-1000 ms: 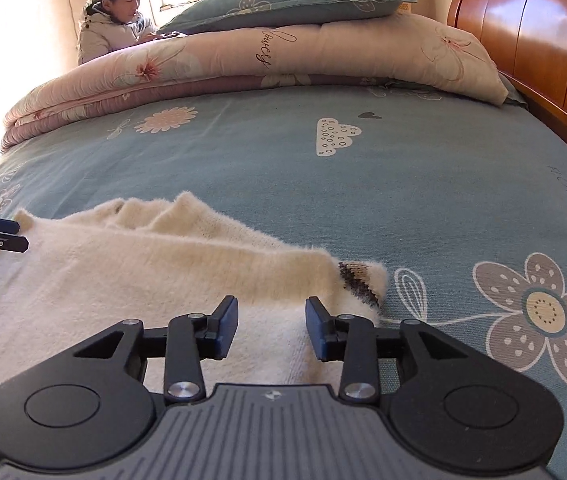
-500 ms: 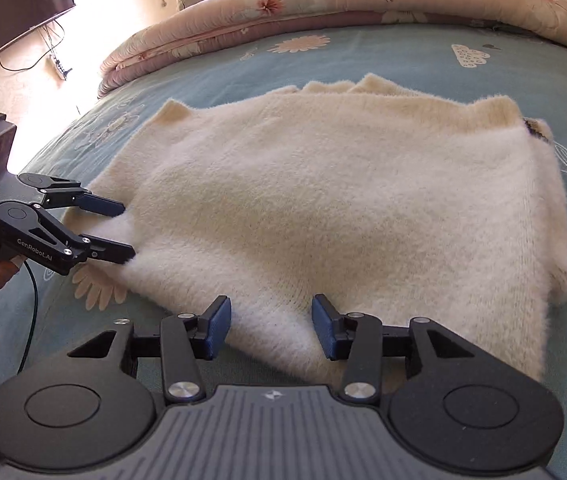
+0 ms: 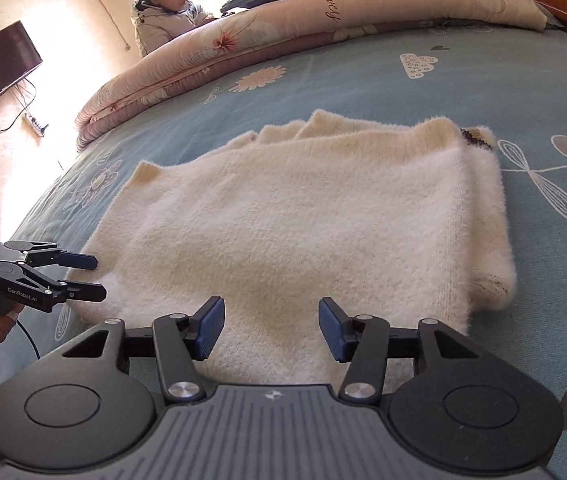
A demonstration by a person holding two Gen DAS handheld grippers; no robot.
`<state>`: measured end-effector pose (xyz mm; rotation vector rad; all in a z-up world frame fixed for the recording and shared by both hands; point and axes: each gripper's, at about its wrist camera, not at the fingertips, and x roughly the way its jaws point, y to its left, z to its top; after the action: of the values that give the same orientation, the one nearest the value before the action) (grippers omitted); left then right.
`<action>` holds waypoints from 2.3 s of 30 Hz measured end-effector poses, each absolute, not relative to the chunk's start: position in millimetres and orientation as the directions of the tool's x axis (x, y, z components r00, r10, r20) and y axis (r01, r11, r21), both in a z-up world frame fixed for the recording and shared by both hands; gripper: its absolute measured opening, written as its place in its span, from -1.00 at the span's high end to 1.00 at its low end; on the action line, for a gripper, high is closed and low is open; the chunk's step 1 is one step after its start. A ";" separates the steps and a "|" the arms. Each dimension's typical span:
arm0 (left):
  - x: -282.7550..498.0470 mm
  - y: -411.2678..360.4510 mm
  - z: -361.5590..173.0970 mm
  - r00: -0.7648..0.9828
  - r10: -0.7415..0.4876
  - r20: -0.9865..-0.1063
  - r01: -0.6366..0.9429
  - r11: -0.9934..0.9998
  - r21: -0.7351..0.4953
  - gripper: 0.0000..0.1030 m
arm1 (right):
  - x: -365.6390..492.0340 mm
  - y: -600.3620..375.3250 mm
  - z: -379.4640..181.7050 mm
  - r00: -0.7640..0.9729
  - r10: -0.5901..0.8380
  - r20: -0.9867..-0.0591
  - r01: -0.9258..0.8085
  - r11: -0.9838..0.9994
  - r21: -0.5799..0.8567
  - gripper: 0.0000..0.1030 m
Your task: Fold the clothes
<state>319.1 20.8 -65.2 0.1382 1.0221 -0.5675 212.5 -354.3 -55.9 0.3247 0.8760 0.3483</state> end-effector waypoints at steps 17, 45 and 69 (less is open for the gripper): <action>328.2 18.4 -25.2 0.490 -0.380 -0.785 0.535 0.842 -0.075 -0.70 | 187.1 -393.7 -27.8 0.685 0.374 -0.625 -0.139 0.909 0.392 0.11; 418.9 -18.5 -32.1 0.519 -0.379 -0.766 0.562 0.826 -0.027 -0.76 | 270.7 -377.5 -32.2 0.719 0.240 -0.652 -0.167 0.971 0.173 -0.38; 327.5 -10.3 -29.9 0.510 -0.357 -0.783 0.559 0.829 -0.014 -0.78 | 211.7 -342.1 -22.7 0.713 0.207 -0.670 -0.129 0.978 0.165 -0.65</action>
<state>327.5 -10.3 -29.9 0.2538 0.8760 -0.5586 211.7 -342.1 -22.7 0.1095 0.7544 0.1863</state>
